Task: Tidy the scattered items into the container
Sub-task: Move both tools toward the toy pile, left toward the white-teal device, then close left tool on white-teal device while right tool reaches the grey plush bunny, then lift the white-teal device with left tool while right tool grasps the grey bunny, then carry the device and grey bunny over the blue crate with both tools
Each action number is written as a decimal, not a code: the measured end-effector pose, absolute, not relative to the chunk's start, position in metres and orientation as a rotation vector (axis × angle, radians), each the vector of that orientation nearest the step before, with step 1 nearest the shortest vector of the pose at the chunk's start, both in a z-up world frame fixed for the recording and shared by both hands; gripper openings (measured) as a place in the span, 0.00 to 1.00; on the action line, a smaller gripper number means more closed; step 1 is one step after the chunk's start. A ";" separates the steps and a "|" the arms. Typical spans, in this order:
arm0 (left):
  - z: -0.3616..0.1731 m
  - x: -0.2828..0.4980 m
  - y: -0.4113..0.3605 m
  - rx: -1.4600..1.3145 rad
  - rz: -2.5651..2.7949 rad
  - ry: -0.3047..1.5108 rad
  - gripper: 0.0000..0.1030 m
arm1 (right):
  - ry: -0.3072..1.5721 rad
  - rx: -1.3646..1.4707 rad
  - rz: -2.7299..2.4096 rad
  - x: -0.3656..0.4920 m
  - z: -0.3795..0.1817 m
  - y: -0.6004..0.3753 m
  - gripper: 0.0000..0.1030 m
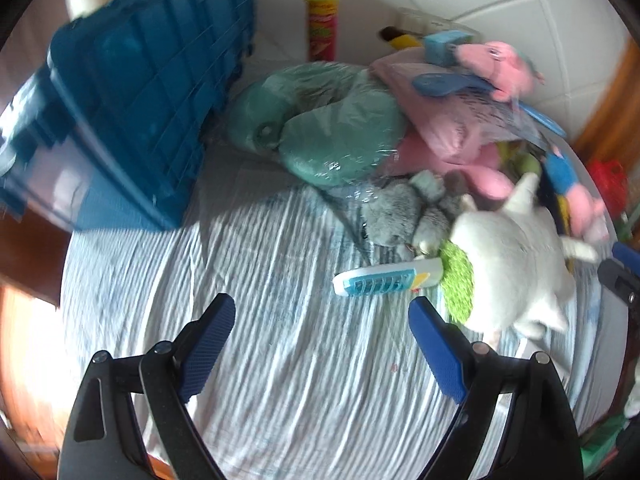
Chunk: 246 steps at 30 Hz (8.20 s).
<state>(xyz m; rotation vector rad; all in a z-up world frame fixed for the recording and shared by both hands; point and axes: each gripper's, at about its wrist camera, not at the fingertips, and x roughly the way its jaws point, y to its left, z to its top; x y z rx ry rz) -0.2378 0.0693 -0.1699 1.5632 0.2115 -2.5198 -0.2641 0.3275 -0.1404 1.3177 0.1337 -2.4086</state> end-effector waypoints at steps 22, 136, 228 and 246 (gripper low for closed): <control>-0.264 -0.261 0.097 1.404 -1.976 0.784 0.87 | 0.507 1.257 -1.933 -0.388 -0.226 0.266 0.78; -0.233 -0.269 0.066 1.544 -2.683 0.314 0.24 | 0.238 1.325 -2.089 -0.359 -0.237 0.247 0.50; -0.071 -0.036 0.084 1.248 -2.812 0.078 0.24 | 0.106 1.018 -2.439 -0.104 -0.064 0.290 0.48; -0.054 0.021 -0.036 1.178 -2.783 0.085 0.24 | 0.171 0.914 -2.394 -0.054 -0.040 0.164 0.48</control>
